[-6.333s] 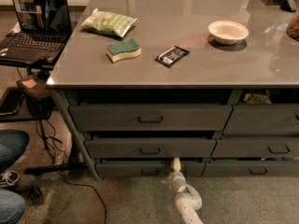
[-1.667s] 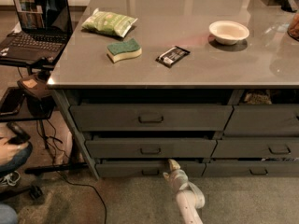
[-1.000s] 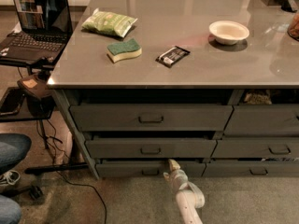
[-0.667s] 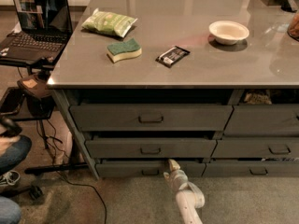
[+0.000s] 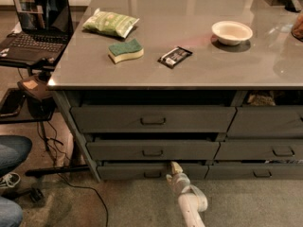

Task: Open bottom drawer

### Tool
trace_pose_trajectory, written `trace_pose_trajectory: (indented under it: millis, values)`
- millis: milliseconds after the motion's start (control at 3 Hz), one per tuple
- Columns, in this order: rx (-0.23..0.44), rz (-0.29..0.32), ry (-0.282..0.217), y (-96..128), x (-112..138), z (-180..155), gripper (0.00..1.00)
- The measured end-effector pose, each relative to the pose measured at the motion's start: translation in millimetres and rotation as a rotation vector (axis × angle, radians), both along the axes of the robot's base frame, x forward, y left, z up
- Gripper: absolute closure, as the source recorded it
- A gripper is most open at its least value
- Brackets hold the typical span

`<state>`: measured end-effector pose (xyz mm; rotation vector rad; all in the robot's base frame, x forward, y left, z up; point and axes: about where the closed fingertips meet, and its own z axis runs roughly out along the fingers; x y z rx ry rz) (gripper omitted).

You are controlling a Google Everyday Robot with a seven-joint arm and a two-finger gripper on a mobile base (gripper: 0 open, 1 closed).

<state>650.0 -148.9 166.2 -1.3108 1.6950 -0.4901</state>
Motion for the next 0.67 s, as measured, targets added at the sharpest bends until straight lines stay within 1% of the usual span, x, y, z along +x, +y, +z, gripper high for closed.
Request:
trace_pose_trajectory:
  millis: [333,667]
  values:
    - [0.002,0.016,0.016,5,-13,-5,1.00]
    - [0.013,0.036,0.049,16,-27,-12,1.00]
